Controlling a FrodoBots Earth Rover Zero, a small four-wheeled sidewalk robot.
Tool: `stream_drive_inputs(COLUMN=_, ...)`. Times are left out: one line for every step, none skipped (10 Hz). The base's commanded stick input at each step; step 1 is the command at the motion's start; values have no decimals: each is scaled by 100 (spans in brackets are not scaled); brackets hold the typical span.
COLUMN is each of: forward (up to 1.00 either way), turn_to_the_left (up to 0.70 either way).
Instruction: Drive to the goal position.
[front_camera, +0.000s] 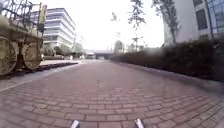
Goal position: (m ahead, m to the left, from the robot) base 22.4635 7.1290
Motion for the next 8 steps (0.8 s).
stream_drive_inputs(forward=45, turn_to_the_left=0)
stream_drive_inputs(forward=45, turn_to_the_left=0)
stream_drive_inputs(forward=45, turn_to_the_left=0)
stream_drive_inputs(forward=45, turn_to_the_left=0)
stream_drive_inputs(forward=45, turn_to_the_left=0)
stream_drive_inputs(forward=45, turn_to_the_left=0)
stream_drive_inputs(forward=45, turn_to_the_left=0)
stream_drive_inputs(forward=45, turn_to_the_left=0)
